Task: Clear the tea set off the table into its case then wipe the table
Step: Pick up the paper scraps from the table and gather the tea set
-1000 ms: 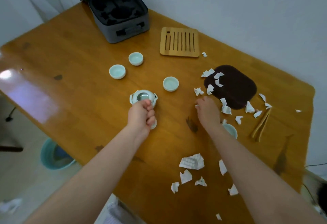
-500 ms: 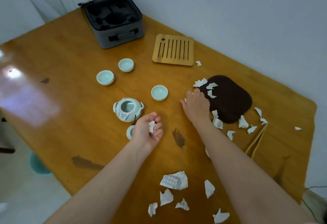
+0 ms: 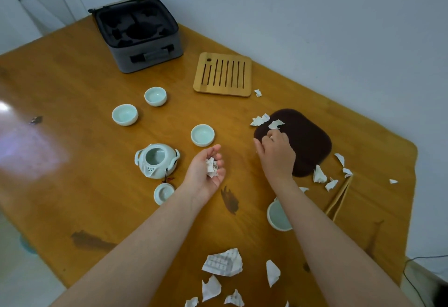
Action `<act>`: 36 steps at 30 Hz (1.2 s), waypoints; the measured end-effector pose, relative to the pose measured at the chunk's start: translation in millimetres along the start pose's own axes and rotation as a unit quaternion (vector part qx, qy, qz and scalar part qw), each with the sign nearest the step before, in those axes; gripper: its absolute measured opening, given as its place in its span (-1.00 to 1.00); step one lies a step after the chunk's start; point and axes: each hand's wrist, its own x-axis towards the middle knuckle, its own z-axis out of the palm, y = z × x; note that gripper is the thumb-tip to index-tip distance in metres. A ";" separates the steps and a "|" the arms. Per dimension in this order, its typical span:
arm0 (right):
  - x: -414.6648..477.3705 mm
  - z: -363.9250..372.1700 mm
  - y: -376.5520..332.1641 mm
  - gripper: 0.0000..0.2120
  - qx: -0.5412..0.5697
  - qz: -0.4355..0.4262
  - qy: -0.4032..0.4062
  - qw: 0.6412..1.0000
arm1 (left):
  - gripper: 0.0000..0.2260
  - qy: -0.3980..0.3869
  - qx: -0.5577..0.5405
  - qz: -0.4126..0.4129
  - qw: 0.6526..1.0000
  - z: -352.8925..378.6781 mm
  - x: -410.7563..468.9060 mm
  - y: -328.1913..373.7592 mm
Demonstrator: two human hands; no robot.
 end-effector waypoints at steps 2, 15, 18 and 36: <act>-1.9 8.3 2.1 -0.72 -0.001 -0.018 -0.023 1.000 | -0.80 0.000 -0.008 -0.005 1.000 1.8 2.1 -1.8; 10.5 27.8 2.1 -0.77 -0.048 -0.085 -0.047 0.994 | -0.56 -0.053 -0.049 0.013 0.997 2.4 7.7 5.2; 25.7 18.0 3.8 -0.73 0.019 0.029 -0.048 0.998 | -0.55 -0.054 -0.038 0.015 0.998 1.2 10.7 6.3; 102.0 26.7 -12.8 -0.69 -0.101 -0.025 -0.328 0.939 | -0.54 -0.060 -0.031 0.019 0.998 -6.3 13.2 14.1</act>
